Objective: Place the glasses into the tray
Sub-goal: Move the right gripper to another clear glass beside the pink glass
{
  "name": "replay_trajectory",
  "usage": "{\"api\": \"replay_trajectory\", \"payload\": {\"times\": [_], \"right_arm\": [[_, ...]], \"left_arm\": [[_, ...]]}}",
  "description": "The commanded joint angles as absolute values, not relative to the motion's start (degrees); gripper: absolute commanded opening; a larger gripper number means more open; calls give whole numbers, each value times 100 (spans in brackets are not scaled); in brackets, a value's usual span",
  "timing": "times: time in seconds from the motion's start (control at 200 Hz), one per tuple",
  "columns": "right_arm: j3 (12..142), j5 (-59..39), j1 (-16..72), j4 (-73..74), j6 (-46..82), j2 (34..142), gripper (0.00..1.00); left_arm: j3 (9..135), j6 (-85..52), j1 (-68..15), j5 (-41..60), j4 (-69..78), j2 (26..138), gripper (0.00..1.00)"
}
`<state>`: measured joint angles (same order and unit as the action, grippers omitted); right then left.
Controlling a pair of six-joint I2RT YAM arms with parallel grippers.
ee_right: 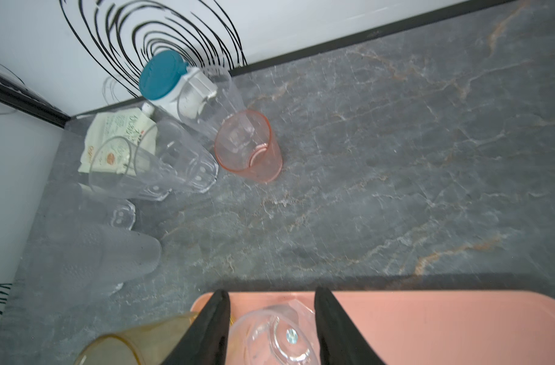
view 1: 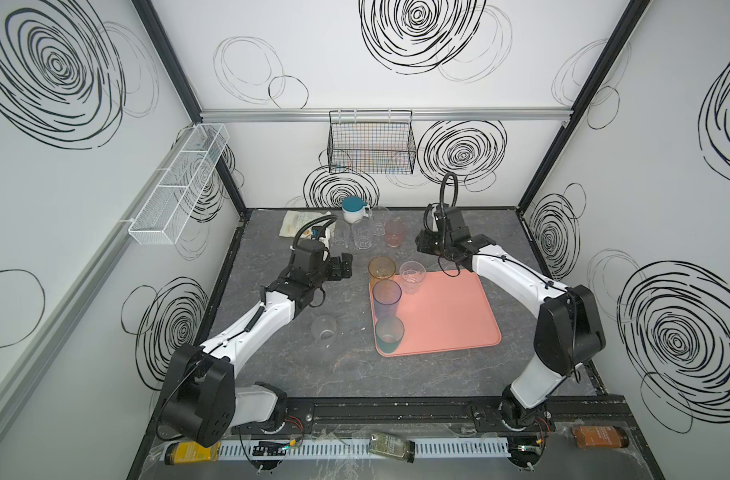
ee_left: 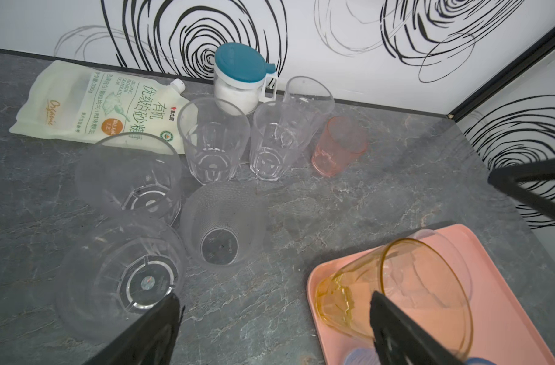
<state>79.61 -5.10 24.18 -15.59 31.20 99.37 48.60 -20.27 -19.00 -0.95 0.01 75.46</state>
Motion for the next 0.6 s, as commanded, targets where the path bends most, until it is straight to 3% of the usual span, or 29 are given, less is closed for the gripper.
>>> {"api": "replay_trajectory", "payload": {"times": [0.0, 0.345, 0.595], "right_arm": [[8558, -610, 2429, -1211, 3399, 10579, 49], [10484, -515, 2266, -1601, 3316, 12207, 53], [10888, -182, 2475, -1782, 2933, 12506, 52]], "left_arm": [[4853, -1984, -1796, -293, 204, 7580, 96], [4492, -2379, -1380, 252, 622, 7725, 96], [4456, -2428, -1283, 283, 738, 7840, 96]]}}
